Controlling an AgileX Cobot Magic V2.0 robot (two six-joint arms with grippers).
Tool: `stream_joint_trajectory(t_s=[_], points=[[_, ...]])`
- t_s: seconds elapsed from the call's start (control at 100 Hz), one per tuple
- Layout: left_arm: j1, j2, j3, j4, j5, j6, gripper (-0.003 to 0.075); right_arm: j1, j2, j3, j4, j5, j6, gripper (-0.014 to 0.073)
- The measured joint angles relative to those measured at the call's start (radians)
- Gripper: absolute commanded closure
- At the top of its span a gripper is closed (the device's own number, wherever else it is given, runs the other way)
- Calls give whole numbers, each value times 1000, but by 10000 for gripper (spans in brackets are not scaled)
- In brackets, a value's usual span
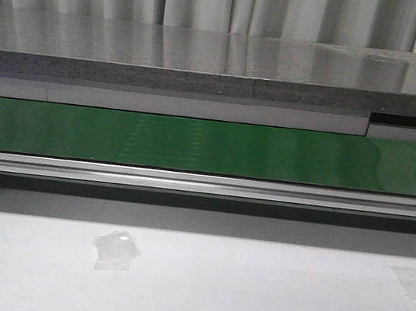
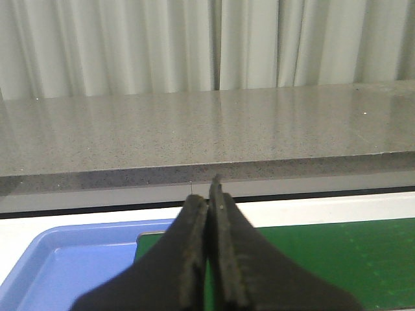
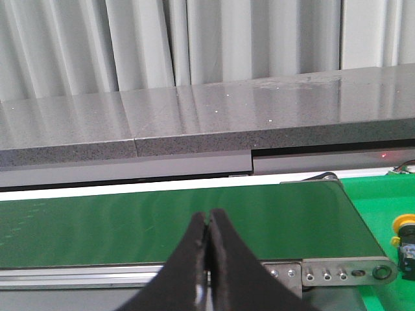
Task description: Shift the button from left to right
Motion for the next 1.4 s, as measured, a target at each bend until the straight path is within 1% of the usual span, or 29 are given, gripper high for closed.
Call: stream_joint_trajectory(t_s=[0.24,0.5,1.4], points=[[0,0,0,0,0,0,740,0,-1,0,-2,7,0,694],[0,0,0,0,0,0,740,0,-1,0,-7,51,0,694],[0,0,0,0,0,0,740,0,-1,0,-8,51,2,694]])
